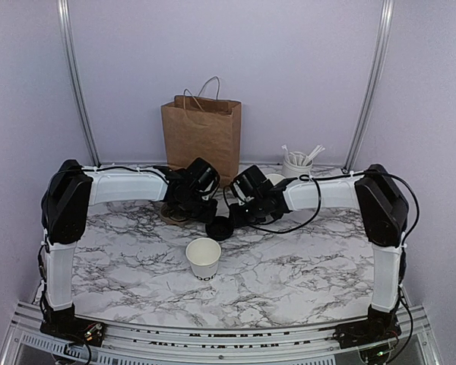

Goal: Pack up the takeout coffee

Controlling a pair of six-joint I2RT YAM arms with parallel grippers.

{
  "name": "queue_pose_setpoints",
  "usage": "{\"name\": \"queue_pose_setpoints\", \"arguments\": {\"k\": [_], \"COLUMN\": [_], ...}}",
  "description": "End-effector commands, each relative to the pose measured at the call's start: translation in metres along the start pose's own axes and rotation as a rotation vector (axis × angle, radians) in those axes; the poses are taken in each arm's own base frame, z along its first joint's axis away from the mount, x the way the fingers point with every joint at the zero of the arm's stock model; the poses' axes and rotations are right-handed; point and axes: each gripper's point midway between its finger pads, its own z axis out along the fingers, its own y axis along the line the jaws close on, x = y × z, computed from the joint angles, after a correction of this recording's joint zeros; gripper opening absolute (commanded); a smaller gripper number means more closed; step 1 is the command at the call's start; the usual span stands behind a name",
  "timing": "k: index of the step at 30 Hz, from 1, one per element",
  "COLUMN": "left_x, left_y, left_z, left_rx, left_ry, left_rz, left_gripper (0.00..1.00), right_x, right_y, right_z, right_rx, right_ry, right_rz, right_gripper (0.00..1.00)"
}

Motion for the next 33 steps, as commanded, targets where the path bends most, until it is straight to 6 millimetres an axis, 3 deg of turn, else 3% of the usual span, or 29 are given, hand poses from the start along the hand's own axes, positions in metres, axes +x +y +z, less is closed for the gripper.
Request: {"name": "queue_pose_setpoints", "arguments": {"k": [1, 10, 13, 17, 24, 33], "left_x": [-0.003, -0.003, -0.003, -0.003, -0.003, -0.013], "left_y": [0.007, 0.012, 0.013, 0.013, 0.013, 0.011], "left_z": [-0.011, -0.014, -0.015, -0.015, -0.016, -0.030], "left_rx": [-0.006, -0.006, -0.004, 0.001, 0.007, 0.077], "left_ry": [-0.017, -0.021, -0.023, -0.021, -0.023, -0.044], "left_rz": [-0.018, -0.035, -0.038, -0.041, -0.040, -0.093], "left_gripper": [0.29, 0.28, 0.28, 0.28, 0.28, 0.29], "right_x": [0.002, 0.000, -0.001, -0.001, -0.007, -0.023], "right_y": [0.006, 0.000, -0.002, -0.001, 0.002, 0.005], "right_z": [0.013, 0.029, 0.029, 0.030, 0.025, 0.007], "right_rx": [-0.017, 0.036, 0.051, 0.055, 0.056, 0.051], "right_ry": [0.030, 0.038, 0.033, 0.037, 0.025, -0.019], "right_rz": [-0.016, -0.030, -0.034, -0.038, -0.040, -0.027], "right_gripper": [0.37, 0.36, 0.31, 0.17, 0.07, 0.06]}}
